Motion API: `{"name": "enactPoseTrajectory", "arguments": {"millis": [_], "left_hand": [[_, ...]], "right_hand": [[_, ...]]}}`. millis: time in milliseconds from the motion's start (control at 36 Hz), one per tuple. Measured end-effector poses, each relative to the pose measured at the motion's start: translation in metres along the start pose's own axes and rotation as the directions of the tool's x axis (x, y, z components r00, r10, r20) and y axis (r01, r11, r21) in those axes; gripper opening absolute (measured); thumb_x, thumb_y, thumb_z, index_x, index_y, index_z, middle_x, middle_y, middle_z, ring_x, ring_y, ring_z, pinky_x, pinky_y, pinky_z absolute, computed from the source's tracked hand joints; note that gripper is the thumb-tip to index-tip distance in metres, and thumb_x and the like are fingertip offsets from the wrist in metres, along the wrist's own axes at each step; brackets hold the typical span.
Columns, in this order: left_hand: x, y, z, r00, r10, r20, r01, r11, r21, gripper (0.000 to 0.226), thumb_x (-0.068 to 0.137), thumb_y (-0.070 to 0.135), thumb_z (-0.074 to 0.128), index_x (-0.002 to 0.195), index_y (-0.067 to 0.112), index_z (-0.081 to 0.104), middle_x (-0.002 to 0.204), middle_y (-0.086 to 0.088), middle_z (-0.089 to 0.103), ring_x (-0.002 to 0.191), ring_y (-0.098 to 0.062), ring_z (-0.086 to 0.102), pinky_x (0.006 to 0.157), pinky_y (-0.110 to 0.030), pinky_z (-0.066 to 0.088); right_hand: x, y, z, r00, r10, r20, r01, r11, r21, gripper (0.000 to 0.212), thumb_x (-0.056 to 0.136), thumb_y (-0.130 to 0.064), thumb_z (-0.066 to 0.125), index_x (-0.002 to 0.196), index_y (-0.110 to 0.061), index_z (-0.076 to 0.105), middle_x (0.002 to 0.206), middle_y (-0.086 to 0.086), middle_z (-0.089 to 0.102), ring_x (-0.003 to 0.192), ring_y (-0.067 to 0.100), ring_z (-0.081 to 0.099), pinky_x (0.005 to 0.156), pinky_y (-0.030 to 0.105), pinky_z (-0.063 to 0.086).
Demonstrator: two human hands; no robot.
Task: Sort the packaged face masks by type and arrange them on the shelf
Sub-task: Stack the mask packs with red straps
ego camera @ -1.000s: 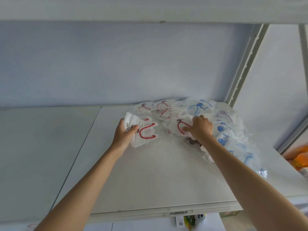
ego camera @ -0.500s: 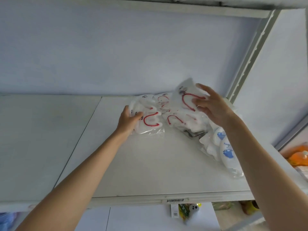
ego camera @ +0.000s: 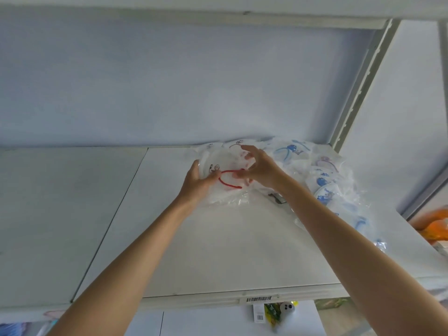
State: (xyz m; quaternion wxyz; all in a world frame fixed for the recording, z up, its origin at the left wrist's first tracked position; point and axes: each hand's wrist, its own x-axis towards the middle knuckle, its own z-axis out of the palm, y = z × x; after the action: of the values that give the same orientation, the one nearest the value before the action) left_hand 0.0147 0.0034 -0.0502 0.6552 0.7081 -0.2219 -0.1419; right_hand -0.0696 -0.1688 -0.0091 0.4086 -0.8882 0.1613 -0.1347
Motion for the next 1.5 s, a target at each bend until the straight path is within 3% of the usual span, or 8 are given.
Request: {"name": "enactPoseTrajectory", "arguments": {"millis": [139, 278, 417, 694, 972, 1083, 1278, 1500], "left_hand": [[0.005, -0.007, -0.017, 0.99, 0.051, -0.132, -0.043, 0.997, 0.065, 0.021, 0.091, 0.023, 0.066, 0.104, 0.012, 0.054, 0.094, 0.001, 0.061, 0.085, -0.015, 0.059, 0.074, -0.027, 0.046], [0.009, -0.015, -0.033, 0.984, 0.025, -0.175, -0.015, 0.998, 0.058, 0.031, 0.089, 0.025, 0.068, 0.103, 0.003, 0.052, 0.093, -0.004, 0.061, 0.085, -0.019, 0.058, 0.078, -0.035, 0.047], [0.009, -0.015, -0.034, 0.986, 0.019, -0.163, -0.011, 0.999, 0.05, 0.037, 0.086, 0.029, 0.068, 0.104, 0.001, 0.051, 0.093, -0.004, 0.06, 0.084, -0.019, 0.058, 0.079, -0.038, 0.049], [0.005, -0.014, -0.035, 0.989, -0.011, -0.146, 0.019, 0.998, 0.055, 0.04, 0.084, 0.031, 0.071, 0.104, 0.003, 0.051, 0.096, -0.007, 0.061, 0.087, -0.022, 0.059, 0.082, -0.041, 0.05], [0.003, -0.012, -0.031, 0.99, 0.003, -0.139, 0.008, 0.997, 0.081, 0.036, 0.089, 0.026, 0.068, 0.106, -0.001, 0.05, 0.094, -0.005, 0.059, 0.086, -0.02, 0.058, 0.081, -0.038, 0.048], [0.003, -0.01, -0.028, 0.991, 0.002, -0.133, 0.008, 0.997, 0.075, 0.034, 0.09, 0.025, 0.067, 0.107, 0.001, 0.05, 0.094, -0.005, 0.059, 0.085, -0.019, 0.058, 0.08, -0.036, 0.049], [0.005, -0.006, -0.021, 0.987, 0.0, -0.16, 0.016, 0.995, 0.097, 0.025, 0.09, 0.023, 0.066, 0.101, 0.007, 0.051, 0.093, -0.004, 0.06, 0.086, -0.022, 0.059, 0.076, -0.035, 0.049], [0.003, 0.003, -0.007, 0.995, -0.019, -0.102, 0.017, 1.0, -0.015, 0.026, 0.091, 0.032, 0.065, 0.109, 0.015, 0.055, 0.111, -0.008, 0.066, 0.103, -0.026, 0.064, 0.093, -0.045, 0.052]], "right_hand": [[-0.004, 0.025, -0.023, 0.934, 0.081, -0.347, -0.215, 0.905, -0.368, 0.046, 0.088, -0.049, 0.058, 0.118, -0.013, 0.059, 0.124, 0.008, 0.053, 0.107, 0.024, 0.054, 0.08, 0.033, 0.046], [-0.017, 0.045, -0.024, 0.937, 0.25, -0.242, -0.346, 0.595, -0.725, 0.081, 0.082, -0.077, 0.038, 0.11, -0.005, 0.062, 0.131, 0.015, 0.046, 0.12, 0.033, 0.041, 0.094, 0.04, 0.039], [-0.021, 0.05, -0.011, 0.938, 0.258, -0.231, -0.34, 0.56, -0.756, 0.089, 0.075, -0.08, 0.046, 0.122, -0.006, 0.059, 0.135, 0.013, 0.042, 0.124, 0.031, 0.037, 0.099, 0.038, 0.034], [-0.017, 0.057, -0.035, 0.903, 0.296, -0.312, -0.388, 0.875, -0.29, 0.043, 0.079, -0.029, 0.076, 0.118, -0.017, 0.062, 0.118, 0.007, 0.061, 0.105, 0.024, 0.056, 0.088, 0.036, 0.048], [-0.028, 0.066, -0.051, 0.84, 0.442, -0.313, -0.512, 0.837, -0.193, 0.043, 0.076, -0.029, 0.078, 0.112, -0.008, 0.066, 0.11, 0.011, 0.062, 0.086, 0.021, 0.048, 0.07, 0.028, 0.037], [-0.032, 0.062, -0.06, 0.851, 0.39, -0.352, -0.447, 0.89, -0.094, 0.03, 0.08, -0.029, 0.075, 0.106, -0.014, 0.071, 0.091, 0.003, 0.063, 0.086, 0.023, 0.058, 0.069, 0.03, 0.044], [-0.04, 0.031, -0.076, 0.931, 0.303, -0.204, -0.145, 0.82, 0.554, 0.023, 0.091, -0.007, 0.062, 0.114, -0.006, 0.063, 0.083, 0.007, 0.065, 0.058, 0.013, 0.068, 0.063, 0.022, 0.057], [-0.04, 0.005, -0.055, 0.993, 0.061, -0.102, 0.01, 0.809, 0.588, 0.039, 0.084, 0.01, 0.061, 0.119, -0.007, 0.06, 0.082, 0.007, 0.063, 0.057, 0.015, 0.065, 0.061, 0.021, 0.056]]}}
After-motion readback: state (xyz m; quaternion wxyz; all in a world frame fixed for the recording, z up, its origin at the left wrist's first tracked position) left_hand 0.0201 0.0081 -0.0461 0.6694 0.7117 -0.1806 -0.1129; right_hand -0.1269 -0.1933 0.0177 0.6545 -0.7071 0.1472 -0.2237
